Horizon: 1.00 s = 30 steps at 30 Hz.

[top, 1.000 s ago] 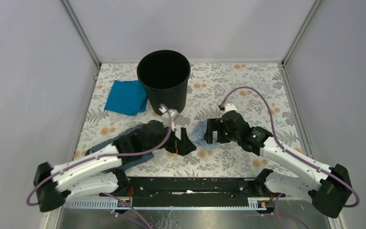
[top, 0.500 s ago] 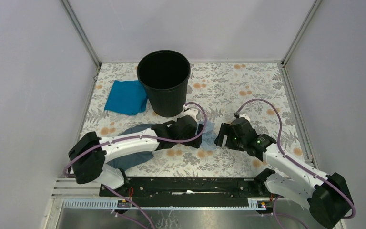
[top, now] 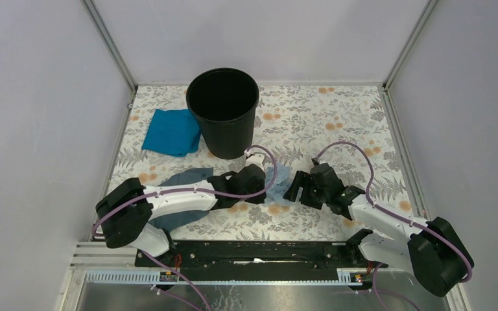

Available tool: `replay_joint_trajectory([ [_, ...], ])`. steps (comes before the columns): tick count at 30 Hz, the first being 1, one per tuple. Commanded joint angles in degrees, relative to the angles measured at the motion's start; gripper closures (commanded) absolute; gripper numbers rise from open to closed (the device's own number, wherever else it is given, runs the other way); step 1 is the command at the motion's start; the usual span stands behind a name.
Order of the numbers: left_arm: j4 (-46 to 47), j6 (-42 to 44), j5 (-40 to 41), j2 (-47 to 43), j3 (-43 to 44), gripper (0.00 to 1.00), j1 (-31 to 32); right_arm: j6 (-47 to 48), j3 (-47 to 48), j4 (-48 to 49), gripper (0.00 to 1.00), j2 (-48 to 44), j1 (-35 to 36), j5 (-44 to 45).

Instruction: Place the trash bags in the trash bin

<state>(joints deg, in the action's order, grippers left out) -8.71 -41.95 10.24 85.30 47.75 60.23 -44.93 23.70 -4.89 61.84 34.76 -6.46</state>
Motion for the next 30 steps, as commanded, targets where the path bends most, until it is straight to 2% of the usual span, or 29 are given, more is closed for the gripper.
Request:
replay_joint_trajectory([
  [1,6.2,-3.8,-1.9,-3.6,-3.3,0.96,0.1,-2.3,-1.8,4.3,0.19,-1.6,-0.4,5.8],
  [3,8.2,-5.1,-3.7,-3.9,-5.1,1.0,0.1,-1.6,-3.0,8.9,0.22,-2.4,-0.5,5.9],
  [5,10.1,-5.8,-4.9,-4.1,-6.6,1.0,0.1,-0.6,-3.3,13.2,0.29,-1.5,-0.5,1.8],
  [8,11.6,-6.3,-5.9,-5.1,-8.3,1.0,0.1,-1.2,-5.1,20.9,0.45,0.2,-0.6,-1.4],
  [12,13.0,-6.8,-5.5,-7.4,-11.1,1.0,0.1,0.6,-5.5,25.4,0.67,0.9,-0.6,-2.7],
  [15,11.1,-6.3,-3.8,-9.9,-12.3,1.0,0.1,7.3,-1.3,17.1,0.99,-1.1,-0.5,-0.2],
  [18,6.4,-4.4,-1.1,-13.5,-12.3,0.98,0.0,12.3,2.9,5.9,1.0,-5.8,-0.5,2.4],
  [22,-1.4,-0.1,-0.2,-19.6,-9.0,0.33,-0.3,17.2,5.8,-1.2,1.0,-9.2,-0.5,-4.4],
  [23,-3.2,0.7,-0.1,-21.1,-7.0,0.2,-0.4,18.2,7.2,-2.8,1.0,-9.1,-0.6,-6.8],
  [24,-4.6,1.5,-0.1,-22.6,-5.4,0.12,-0.6,19.3,8.6,-4.9,1.0,-8.8,-0.6,-8.6],
  [27,-7.5,3.8,-0.3,-24.9,-0.1,0.03,-1.4,19.1,11.5,-7.5,1.0,-9.4,-0.5,-12.1],
  [30,-7.3,4.4,-2.0,-24.0,2.9,0.01,-2.4,19.2,13.9,-7.5,1.0,-9.3,-0.6,-15.5],
])
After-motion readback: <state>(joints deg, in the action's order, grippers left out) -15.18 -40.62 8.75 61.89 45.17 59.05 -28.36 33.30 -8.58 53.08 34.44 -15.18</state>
